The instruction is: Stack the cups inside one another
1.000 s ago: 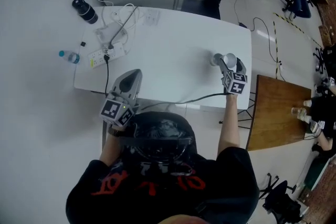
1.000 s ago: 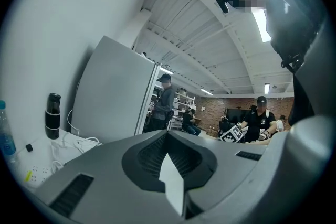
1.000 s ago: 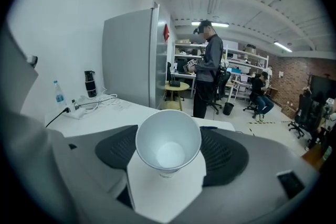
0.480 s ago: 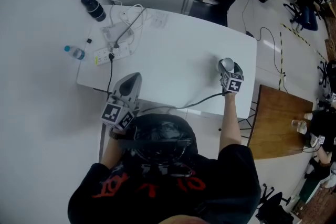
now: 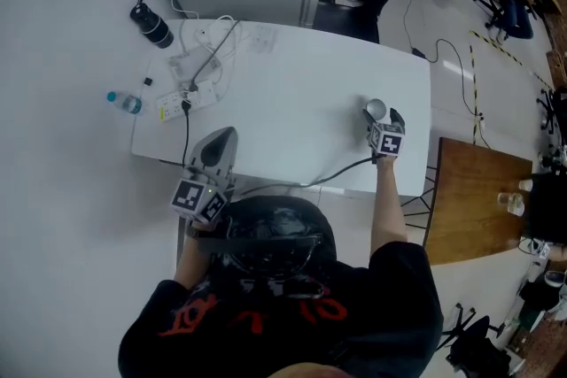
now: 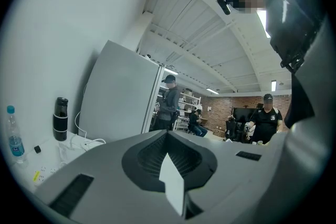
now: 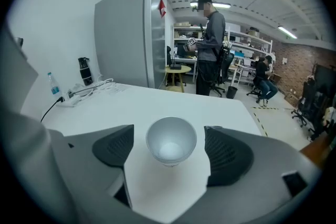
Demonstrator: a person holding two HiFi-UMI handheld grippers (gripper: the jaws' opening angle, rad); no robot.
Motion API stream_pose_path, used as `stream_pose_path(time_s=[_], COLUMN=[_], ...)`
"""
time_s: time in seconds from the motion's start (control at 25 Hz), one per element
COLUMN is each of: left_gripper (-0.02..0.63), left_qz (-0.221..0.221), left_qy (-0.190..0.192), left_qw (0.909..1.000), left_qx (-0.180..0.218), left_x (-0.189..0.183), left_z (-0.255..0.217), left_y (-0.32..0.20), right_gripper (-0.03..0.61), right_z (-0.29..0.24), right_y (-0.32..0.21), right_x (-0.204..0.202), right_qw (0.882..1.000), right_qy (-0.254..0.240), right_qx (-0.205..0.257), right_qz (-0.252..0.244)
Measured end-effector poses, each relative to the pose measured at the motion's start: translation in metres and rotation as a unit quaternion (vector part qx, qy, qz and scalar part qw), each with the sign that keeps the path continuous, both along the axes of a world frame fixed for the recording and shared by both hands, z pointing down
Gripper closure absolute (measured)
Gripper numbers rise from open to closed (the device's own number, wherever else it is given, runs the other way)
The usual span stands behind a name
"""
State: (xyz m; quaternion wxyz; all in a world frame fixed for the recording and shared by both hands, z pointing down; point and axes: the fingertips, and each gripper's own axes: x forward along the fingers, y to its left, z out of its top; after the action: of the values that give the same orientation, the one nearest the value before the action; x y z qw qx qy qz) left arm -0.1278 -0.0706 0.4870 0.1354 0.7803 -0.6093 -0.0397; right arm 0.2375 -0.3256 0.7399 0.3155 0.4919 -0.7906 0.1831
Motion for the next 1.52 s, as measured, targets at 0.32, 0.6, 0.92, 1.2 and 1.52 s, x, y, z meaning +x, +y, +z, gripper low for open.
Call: stream_pose_path(time_s=[0.32, 0.6, 0.92, 1.2, 1.52], left_gripper=[0.609, 0.609, 0.609, 0.609, 0.609], left_qz=[0.034, 0.067, 0.091, 0.101, 0.112], left_qy=[0.003, 0.012, 0.008, 0.005, 0.011], left_qw=[0.9994, 0.9977, 0.9958, 0.9946, 0.9934], left_qx=[-0.001, -0.002, 0.008, 0.021, 0.022], left_x=[0.006, 0.018, 0.024, 0.023, 0.032], left_z=[0.000, 0.001, -0.006, -0.015, -0.017], left_y=[-0.012, -0.023, -0.036, -0.045, -0.044], right_gripper=[0.147, 0.427, 0.572, 0.574, 0.575], right_z=[-0.029, -0.107, -0.208, -0.255, -0.259], right_y=[0.026, 0.089, 0.149, 0.162, 0.168], right_x=[0.002, -0.028, -0.085, -0.143, -0.164], right_qw=[0.999, 0.988, 0.961, 0.946, 0.949], right_qy=[-0.014, -0.076, -0.190, -0.239, -0.226], right_qx=[0.044, 0.132, 0.199, 0.215, 0.213], right_qz=[0.012, 0.020, 0.016, -0.030, -0.047])
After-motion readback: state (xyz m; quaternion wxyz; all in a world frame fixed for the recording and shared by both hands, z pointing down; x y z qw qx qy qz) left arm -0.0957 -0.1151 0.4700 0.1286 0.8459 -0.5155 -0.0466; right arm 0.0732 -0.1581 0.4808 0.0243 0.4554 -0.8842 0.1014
